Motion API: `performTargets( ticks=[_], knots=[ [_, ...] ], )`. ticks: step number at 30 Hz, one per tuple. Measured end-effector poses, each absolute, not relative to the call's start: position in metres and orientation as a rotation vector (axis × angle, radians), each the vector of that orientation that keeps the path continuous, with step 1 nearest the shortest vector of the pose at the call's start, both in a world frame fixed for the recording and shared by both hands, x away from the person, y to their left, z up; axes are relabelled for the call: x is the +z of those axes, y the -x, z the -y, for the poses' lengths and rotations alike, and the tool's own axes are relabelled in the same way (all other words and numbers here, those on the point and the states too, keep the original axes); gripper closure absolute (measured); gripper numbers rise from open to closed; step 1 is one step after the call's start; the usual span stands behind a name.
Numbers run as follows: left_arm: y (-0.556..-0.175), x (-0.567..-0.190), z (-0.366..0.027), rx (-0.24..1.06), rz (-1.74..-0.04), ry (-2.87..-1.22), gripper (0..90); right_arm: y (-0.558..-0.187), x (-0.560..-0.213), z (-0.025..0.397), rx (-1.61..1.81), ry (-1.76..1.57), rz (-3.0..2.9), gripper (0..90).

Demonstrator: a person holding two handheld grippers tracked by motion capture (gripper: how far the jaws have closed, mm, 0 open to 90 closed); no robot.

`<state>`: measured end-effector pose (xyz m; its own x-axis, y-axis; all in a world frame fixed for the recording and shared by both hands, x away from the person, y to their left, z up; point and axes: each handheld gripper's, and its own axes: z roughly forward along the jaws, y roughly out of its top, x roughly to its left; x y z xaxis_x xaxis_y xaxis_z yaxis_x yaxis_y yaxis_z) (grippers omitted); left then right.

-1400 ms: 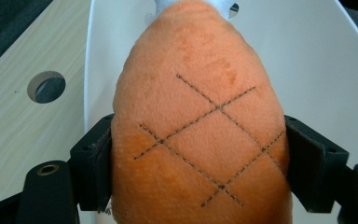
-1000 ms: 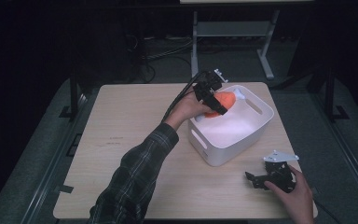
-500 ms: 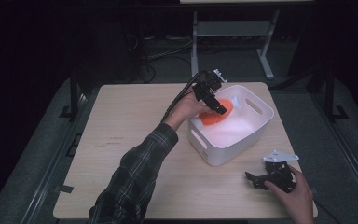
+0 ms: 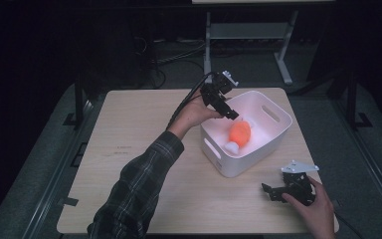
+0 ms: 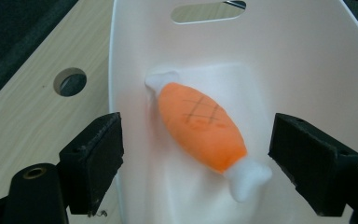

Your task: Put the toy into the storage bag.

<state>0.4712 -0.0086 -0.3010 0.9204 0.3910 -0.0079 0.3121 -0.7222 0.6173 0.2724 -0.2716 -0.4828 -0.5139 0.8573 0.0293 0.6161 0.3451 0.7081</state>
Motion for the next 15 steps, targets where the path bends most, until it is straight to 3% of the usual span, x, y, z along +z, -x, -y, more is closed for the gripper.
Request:
performTargets(
  ticks=[15],
  knots=[
    [-0.456,-0.286,-0.030,0.171,-0.490,-2.401,17.2,-0.272,-0.483,0.272,0.965,-1.303,-2.267,3.9]
  ],
)
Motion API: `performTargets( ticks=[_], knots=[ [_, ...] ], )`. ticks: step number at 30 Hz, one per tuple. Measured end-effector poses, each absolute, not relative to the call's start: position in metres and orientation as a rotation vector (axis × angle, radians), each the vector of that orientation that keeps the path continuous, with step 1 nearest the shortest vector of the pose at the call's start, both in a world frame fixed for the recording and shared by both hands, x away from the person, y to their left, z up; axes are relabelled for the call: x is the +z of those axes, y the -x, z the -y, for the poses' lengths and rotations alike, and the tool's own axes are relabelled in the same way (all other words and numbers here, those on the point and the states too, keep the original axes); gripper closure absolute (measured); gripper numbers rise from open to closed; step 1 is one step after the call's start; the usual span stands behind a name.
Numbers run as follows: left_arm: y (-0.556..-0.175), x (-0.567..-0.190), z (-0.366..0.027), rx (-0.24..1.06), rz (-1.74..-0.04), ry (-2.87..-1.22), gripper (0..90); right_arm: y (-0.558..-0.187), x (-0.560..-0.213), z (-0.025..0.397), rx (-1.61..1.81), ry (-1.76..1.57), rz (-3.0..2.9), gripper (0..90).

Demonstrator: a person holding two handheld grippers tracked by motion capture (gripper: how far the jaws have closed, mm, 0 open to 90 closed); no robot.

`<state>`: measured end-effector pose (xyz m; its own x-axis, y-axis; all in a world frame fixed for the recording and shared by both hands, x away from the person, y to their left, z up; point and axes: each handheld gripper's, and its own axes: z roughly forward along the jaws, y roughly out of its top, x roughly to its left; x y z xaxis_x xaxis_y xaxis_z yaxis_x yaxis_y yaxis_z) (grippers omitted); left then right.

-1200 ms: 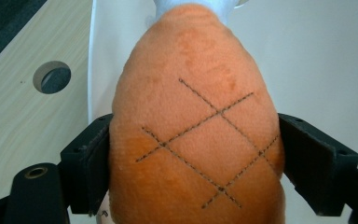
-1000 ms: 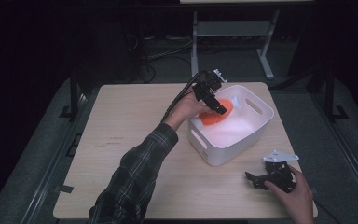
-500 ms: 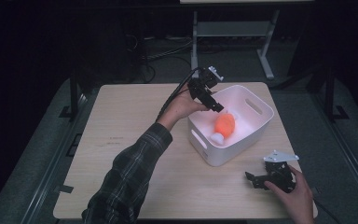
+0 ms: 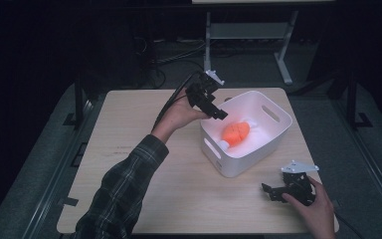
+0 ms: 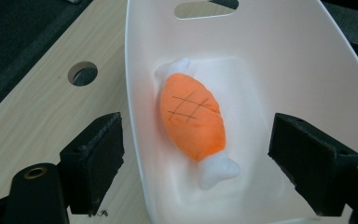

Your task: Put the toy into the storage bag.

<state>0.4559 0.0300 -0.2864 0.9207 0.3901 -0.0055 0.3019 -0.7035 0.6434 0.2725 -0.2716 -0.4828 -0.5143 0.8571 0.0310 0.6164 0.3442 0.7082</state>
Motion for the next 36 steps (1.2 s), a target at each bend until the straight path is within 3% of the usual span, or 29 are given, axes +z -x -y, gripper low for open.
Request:
performTargets(
  ticks=[36],
  knots=[
    [-0.414,-0.307,-0.126,0.208,-0.562,-2.326,17.2,-0.272,-0.483,0.272,0.963,-1.300,-2.266,3.9]
  ],
)
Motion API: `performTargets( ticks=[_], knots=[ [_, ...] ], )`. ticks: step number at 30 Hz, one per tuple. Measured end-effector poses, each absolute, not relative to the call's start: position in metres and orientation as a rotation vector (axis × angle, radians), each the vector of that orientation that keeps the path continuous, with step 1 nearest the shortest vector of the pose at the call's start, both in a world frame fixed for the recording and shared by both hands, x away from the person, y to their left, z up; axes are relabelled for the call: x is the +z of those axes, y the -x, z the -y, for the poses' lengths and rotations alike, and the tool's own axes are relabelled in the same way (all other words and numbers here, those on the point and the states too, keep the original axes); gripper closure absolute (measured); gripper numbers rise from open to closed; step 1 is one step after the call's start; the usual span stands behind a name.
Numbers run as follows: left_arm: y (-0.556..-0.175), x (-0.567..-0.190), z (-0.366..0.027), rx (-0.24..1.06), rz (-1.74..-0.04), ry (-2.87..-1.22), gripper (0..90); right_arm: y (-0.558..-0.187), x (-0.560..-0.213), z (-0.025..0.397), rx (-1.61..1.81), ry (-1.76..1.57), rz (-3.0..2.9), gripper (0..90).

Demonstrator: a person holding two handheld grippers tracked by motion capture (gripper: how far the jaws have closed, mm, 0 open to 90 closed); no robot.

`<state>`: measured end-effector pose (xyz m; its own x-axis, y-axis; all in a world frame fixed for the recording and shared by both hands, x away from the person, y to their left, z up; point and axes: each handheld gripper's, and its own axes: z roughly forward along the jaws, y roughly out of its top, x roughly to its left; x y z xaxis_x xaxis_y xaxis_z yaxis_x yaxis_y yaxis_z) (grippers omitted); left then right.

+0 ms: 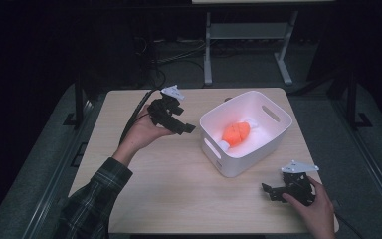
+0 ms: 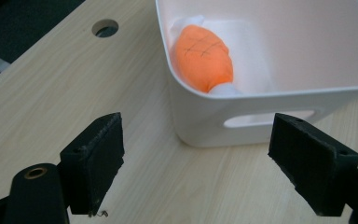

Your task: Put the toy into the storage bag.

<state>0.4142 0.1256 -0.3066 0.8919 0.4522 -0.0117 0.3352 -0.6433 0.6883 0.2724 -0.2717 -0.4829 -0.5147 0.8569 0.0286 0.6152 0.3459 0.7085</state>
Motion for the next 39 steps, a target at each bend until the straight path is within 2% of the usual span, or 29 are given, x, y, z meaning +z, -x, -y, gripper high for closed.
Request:
performTargets(
  ticks=[39],
  knots=[
    [-0.336,-0.398,-0.226,0.253,-0.743,-2.231,17.5,-0.273,-0.483,0.272,0.963,-1.299,-2.268,3.6]
  ],
)
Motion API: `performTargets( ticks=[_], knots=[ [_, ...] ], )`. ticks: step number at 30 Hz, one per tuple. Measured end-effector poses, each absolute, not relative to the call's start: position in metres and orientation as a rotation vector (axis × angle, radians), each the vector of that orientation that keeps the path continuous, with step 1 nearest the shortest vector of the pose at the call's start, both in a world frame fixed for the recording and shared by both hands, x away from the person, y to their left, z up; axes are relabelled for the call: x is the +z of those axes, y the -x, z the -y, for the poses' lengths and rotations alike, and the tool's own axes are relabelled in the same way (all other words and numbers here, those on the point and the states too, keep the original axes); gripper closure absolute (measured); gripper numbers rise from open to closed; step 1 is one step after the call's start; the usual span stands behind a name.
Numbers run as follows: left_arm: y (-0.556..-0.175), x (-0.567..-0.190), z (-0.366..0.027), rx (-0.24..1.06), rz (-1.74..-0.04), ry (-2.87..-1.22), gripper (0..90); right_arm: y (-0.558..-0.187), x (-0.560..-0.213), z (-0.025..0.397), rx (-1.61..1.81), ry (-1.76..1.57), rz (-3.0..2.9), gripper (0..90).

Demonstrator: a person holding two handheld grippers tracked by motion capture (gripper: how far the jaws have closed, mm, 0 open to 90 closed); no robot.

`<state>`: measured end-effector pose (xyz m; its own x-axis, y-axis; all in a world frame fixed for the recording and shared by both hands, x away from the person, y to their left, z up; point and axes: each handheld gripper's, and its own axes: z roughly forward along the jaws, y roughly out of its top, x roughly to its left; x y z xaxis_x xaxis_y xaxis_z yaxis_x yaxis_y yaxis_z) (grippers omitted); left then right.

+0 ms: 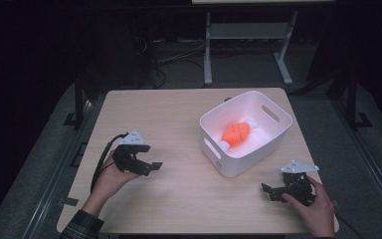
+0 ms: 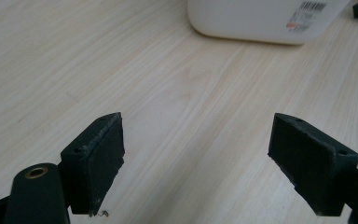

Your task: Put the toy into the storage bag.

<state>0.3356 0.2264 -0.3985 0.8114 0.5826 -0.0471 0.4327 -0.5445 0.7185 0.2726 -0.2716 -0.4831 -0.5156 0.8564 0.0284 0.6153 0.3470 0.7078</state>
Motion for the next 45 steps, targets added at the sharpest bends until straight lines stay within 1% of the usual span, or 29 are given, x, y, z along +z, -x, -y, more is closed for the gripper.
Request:
performTargets(
  ticks=[9,10,11,22,34,45],
  knots=[
    [-0.324,-0.413,-0.237,0.259,-0.768,-2.217,17.5,-0.273,-0.483,0.272,0.963,-1.299,-2.268,3.6],
    [-0.323,-0.415,-0.238,0.276,-0.766,-2.232,17.4,-0.273,-0.483,0.272,0.963,-1.300,-2.268,3.6],
    [-0.320,-0.417,-0.238,0.287,-0.770,-2.210,17.4,-0.273,-0.483,0.272,0.963,-1.300,-2.268,3.6],
    [-0.299,-0.441,-0.253,0.303,-0.807,-2.194,17.8,-0.273,-0.483,0.272,0.963,-1.300,-2.268,3.6],
    [-0.279,-0.456,-0.278,0.354,-0.872,-2.150,17.8,-0.273,-0.483,0.272,0.962,-1.300,-2.268,3.6],
    [-0.275,-0.466,-0.287,0.392,-0.900,-2.175,17.7,-0.273,-0.483,0.272,0.962,-1.300,-2.268,3.6]
  ],
)
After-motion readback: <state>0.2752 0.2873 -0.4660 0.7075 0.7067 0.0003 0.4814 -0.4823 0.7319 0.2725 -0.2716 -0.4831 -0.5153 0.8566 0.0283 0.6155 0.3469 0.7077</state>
